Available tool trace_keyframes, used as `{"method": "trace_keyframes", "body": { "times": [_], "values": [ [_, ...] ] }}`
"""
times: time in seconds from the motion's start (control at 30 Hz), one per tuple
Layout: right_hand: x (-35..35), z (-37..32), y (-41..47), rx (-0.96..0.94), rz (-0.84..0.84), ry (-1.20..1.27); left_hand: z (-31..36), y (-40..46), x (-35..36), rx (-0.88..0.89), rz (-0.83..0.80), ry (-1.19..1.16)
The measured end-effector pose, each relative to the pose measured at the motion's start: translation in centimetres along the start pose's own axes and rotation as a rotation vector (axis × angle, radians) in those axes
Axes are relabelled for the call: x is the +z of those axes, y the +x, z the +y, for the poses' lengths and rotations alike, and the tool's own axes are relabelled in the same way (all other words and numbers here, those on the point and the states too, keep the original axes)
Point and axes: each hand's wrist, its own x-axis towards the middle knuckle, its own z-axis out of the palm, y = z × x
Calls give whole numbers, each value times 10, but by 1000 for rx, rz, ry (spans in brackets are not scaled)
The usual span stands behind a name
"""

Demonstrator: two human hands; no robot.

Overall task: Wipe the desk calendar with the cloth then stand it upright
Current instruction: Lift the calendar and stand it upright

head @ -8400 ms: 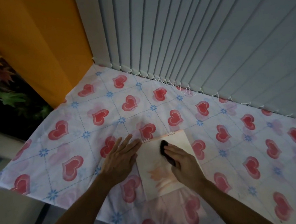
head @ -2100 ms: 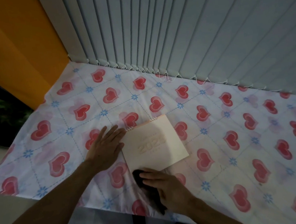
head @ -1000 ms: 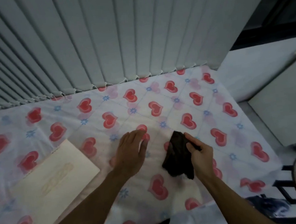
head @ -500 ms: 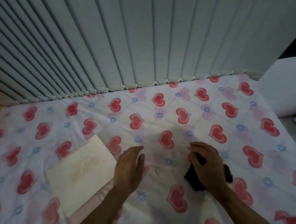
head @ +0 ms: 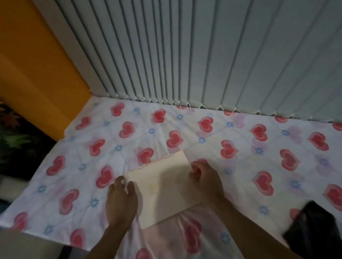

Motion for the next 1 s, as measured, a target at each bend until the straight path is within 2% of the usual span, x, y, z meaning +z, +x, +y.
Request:
{"method": "trace_keyframes", "body": {
  "times": [0.13,0.3,0.37,0.53,0.73,0.87,1.0],
  "values": [
    [15,-12,18,150,-49,-139,4,6,3,-83,-61,-93],
    [25,-17,26,214,-48,-176,16,10,7,-202,-103,-172],
    [27,-17,27,258,-25,-136,22,10,4,-248,-85,-235],
    [15,-23,25,315,70,87,39,14,-7,-231,-47,-404],
    [-23,-27,22,355,221,341,81,25,-10,-10,-26,-444],
    [-65,-18,22,408,312,505,126,23,-2,125,-27,-597],
    [-109,-1,15,431,408,623,171,12,14,247,-112,-718]
  ]
}}
